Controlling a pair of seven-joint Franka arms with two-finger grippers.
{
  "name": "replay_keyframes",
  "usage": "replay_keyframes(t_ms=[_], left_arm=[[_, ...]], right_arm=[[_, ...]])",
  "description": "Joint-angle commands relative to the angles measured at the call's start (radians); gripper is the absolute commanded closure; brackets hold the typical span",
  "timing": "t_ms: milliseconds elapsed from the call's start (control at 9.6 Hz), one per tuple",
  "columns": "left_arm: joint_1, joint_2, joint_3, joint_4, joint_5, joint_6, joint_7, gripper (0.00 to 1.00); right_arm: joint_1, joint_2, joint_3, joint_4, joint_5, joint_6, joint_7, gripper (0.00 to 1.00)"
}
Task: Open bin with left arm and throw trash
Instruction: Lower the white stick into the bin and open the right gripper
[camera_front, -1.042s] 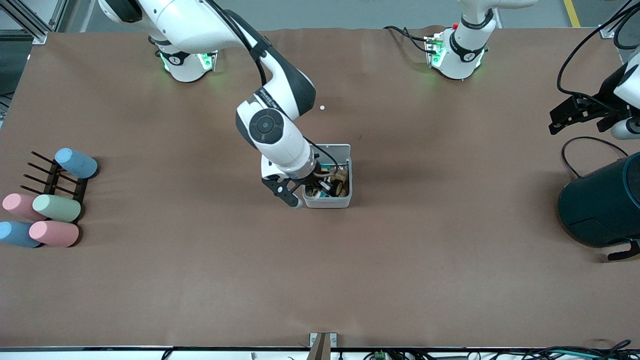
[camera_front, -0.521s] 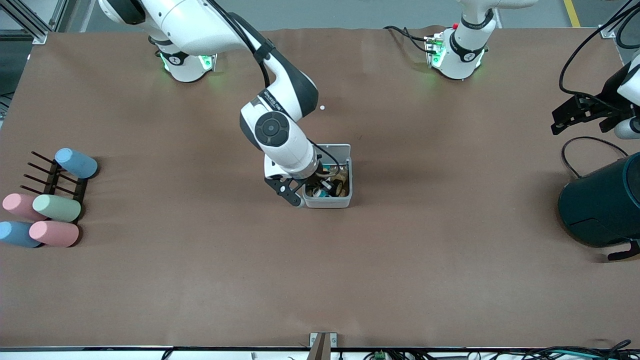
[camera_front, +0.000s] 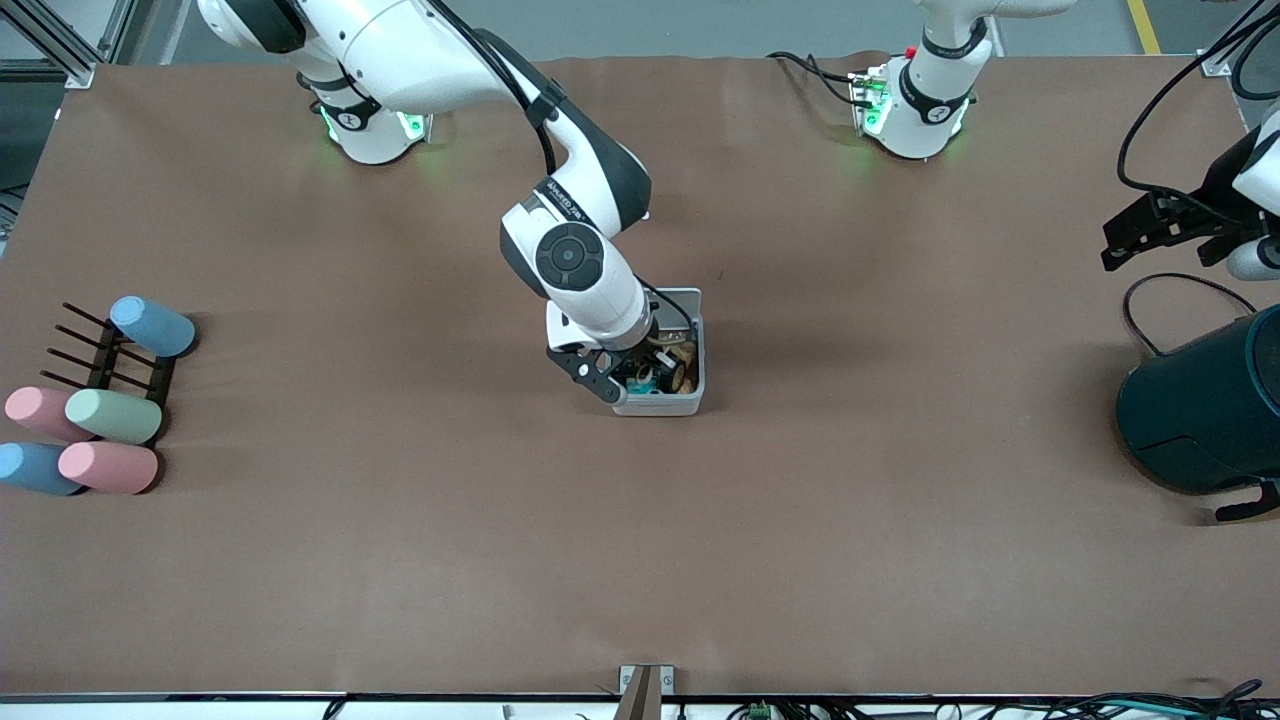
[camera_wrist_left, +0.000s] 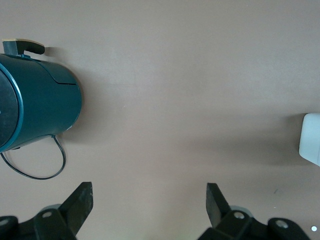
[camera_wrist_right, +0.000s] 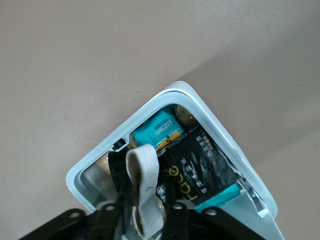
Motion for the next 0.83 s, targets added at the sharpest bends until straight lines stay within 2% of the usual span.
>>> replay_keyframes(t_ms=[0, 312, 729], left_arm=[[0.000, 0.012, 0.007, 0.025, -0.017, -0.009, 0.010, 0.00], [0.052, 0.018, 0.008, 0.024, -0.098, -0.009, 0.004, 0.00], [0.055, 0.018, 0.007, 0.024, -0.084, -0.009, -0.002, 0.00]], right_arm=[[0.004, -0.007, -0.002, -0.013, 0.001, -0.010, 0.010, 0.43], [-0.009, -0.019, -0.002, -0.004, 0.004, -0.012, 0.010, 0.41], [-0.052, -0.056, -0.001, 0.046, 0.013, -0.063, 0.007, 0.36]])
